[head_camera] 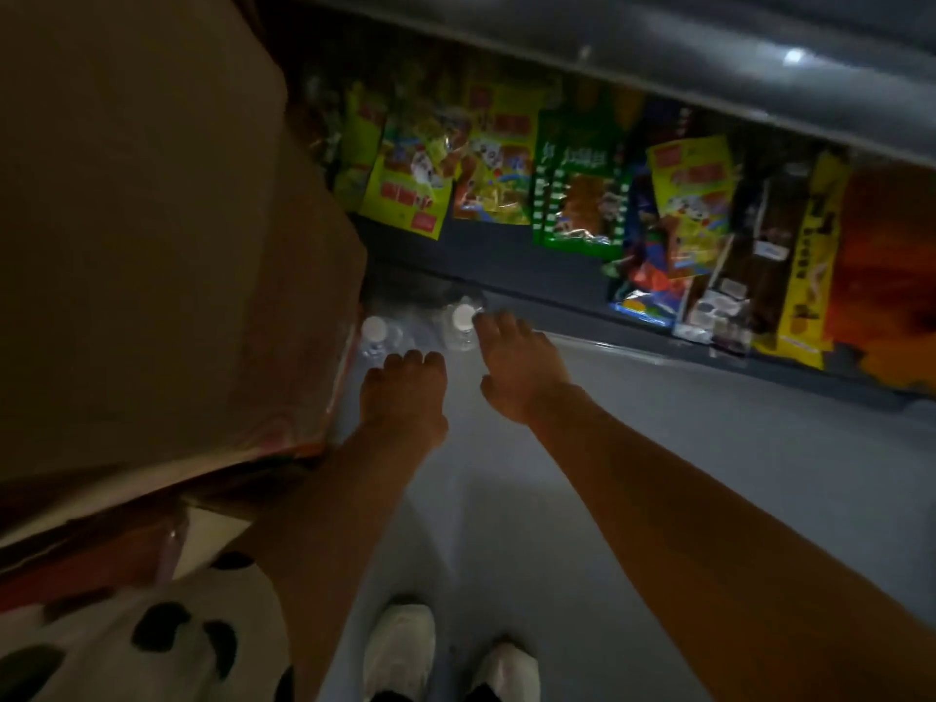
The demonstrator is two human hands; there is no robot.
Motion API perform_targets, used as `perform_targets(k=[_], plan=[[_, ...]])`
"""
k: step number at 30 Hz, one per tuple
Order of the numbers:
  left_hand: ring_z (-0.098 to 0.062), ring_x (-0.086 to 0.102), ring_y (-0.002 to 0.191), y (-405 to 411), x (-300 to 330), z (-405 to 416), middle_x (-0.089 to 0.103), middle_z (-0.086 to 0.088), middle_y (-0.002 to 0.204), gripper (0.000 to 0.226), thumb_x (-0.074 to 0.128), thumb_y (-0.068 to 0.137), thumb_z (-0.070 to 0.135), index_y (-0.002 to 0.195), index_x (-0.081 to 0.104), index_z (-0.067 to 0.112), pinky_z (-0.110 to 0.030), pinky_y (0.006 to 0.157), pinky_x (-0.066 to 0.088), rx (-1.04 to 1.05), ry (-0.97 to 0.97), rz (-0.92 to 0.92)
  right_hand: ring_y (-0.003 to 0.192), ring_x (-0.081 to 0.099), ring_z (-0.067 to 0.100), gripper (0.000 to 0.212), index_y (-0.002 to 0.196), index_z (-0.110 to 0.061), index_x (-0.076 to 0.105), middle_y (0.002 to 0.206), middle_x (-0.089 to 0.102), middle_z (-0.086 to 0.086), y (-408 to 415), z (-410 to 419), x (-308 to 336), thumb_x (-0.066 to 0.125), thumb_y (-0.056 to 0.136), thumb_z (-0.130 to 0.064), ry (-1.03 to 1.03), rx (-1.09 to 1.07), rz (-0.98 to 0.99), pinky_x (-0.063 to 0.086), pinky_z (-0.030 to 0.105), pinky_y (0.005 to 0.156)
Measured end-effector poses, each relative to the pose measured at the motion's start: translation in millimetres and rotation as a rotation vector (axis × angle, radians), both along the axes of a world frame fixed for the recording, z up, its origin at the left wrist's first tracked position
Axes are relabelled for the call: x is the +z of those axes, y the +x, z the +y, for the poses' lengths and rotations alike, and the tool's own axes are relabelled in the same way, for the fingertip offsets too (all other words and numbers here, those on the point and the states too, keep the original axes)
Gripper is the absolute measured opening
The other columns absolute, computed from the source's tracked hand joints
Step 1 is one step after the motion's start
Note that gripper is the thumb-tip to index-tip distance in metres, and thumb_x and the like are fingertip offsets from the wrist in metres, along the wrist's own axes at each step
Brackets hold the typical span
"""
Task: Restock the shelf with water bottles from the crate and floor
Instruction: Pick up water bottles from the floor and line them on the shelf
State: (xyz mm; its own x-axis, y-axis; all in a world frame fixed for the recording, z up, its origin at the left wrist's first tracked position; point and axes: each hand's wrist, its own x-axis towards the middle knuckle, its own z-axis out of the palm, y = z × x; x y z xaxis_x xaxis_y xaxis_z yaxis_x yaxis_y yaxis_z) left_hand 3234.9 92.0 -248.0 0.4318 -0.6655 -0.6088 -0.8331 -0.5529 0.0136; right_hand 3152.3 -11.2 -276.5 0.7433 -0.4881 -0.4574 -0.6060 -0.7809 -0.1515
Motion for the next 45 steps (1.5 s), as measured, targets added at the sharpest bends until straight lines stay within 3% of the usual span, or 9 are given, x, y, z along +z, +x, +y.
perform_targets(k=[4, 9, 15, 22, 26, 30, 34, 40, 45], plan=[[-0.026, 0.048, 0.123, 14, -33, 3, 0.048, -0.008, 0.133, 0.051, 0.062, 0.089, 0.028, 0.133, 0.039, 0.015, -0.036, 0.096, 0.043, 0.022, -0.014, -0.011, 0.131, 0.036, 0.033, 0.082, 0.148, -0.022, 0.018, 0.148, 0.024, 0.014, 38, -11, -35, 0.067, 0.083, -0.014, -0.014, 0.037, 0.009, 0.040, 0.042, 0.101], [-0.025, 0.046, 0.123, 21, -54, 8, 0.048, -0.006, 0.133, 0.051, 0.060, 0.089, 0.027, 0.134, 0.039, 0.017, -0.035, 0.093, 0.044, 0.061, -0.040, -0.001, 0.128, 0.040, 0.037, 0.073, 0.147, -0.022, 0.028, 0.143, 0.027, 0.018, 58, -16, -54, 0.057, 0.085, 0.004, -0.006, 0.051, 0.015, 0.044, 0.044, 0.099], [-0.026, 0.045, 0.125, 13, -14, 12, 0.046, -0.007, 0.136, 0.057, 0.062, 0.089, 0.021, 0.139, 0.037, 0.016, -0.036, 0.097, 0.043, 0.156, -0.106, 0.120, 0.117, 0.052, 0.036, 0.049, 0.140, -0.014, 0.040, 0.143, 0.030, 0.018, 28, -12, 4, 0.049, 0.092, -0.005, 0.070, 0.054, -0.041, 0.048, 0.040, 0.093], [-0.026, 0.046, 0.127, -16, 147, 7, 0.044, -0.010, 0.139, 0.064, 0.065, 0.085, 0.014, 0.141, 0.035, 0.013, -0.038, 0.102, 0.043, 0.237, -0.216, 0.366, 0.101, 0.055, 0.038, 0.034, 0.122, -0.012, 0.052, 0.124, 0.040, 0.016, -18, -3, 210, 0.056, 0.088, -0.009, 0.158, 0.142, -0.122, 0.045, 0.037, 0.073], [-0.024, 0.047, 0.128, -20, 272, 15, 0.049, -0.004, 0.137, 0.067, 0.075, 0.078, 0.020, 0.137, 0.044, 0.014, -0.035, 0.103, 0.040, 0.324, -0.344, 0.501, 0.095, 0.055, 0.034, 0.028, 0.113, -0.012, 0.057, 0.110, 0.044, 0.011, -39, 4, 359, 0.059, 0.085, -0.011, 0.199, 0.187, -0.195, 0.045, 0.039, 0.076], [-0.015, 0.062, 0.103, -19, 391, 28, 0.065, 0.009, 0.101, 0.064, 0.093, 0.054, 0.024, 0.111, 0.065, 0.017, -0.026, 0.084, 0.044, 0.354, -0.449, 0.824, 0.090, 0.053, 0.024, 0.021, 0.099, -0.009, 0.063, 0.096, 0.047, 0.003, -52, 9, 507, 0.067, 0.079, -0.012, 0.161, 0.262, -0.335, 0.037, 0.031, 0.068], [0.024, 0.056, 0.092, -23, 498, 34, 0.063, 0.029, 0.097, 0.070, 0.089, 0.058, 0.001, 0.110, 0.053, 0.028, -0.008, 0.082, 0.044, 0.185, -0.721, 0.831, 0.081, 0.051, 0.023, 0.015, 0.087, -0.007, 0.064, 0.088, 0.050, 0.004, -59, 16, 636, 0.069, 0.076, -0.015, 0.073, 0.336, -0.439, 0.041, 0.035, 0.066], [0.001, 0.066, 0.095, -12, 632, 39, 0.073, 0.017, 0.097, 0.057, 0.091, 0.056, 0.017, 0.106, 0.064, 0.023, -0.028, 0.089, 0.054, 0.070, -0.814, 0.819, 0.077, 0.051, 0.018, 0.017, 0.092, -0.014, 0.063, 0.087, 0.060, 0.001, -65, 20, 784, 0.073, 0.078, -0.019, -0.021, 0.384, -0.472, 0.038, 0.031, 0.063], [-0.003, 0.068, 0.083, -1, 745, 40, 0.073, 0.011, 0.090, 0.048, 0.091, 0.060, 0.032, 0.099, 0.065, 0.023, -0.029, 0.070, 0.054, -0.070, -0.786, 0.669, 0.078, 0.047, 0.011, 0.046, 0.116, -0.016, 0.053, 0.096, 0.053, -0.006, -73, 23, 880, 0.075, 0.078, -0.031, -0.142, 0.331, -0.561, 0.034, 0.027, 0.062]])
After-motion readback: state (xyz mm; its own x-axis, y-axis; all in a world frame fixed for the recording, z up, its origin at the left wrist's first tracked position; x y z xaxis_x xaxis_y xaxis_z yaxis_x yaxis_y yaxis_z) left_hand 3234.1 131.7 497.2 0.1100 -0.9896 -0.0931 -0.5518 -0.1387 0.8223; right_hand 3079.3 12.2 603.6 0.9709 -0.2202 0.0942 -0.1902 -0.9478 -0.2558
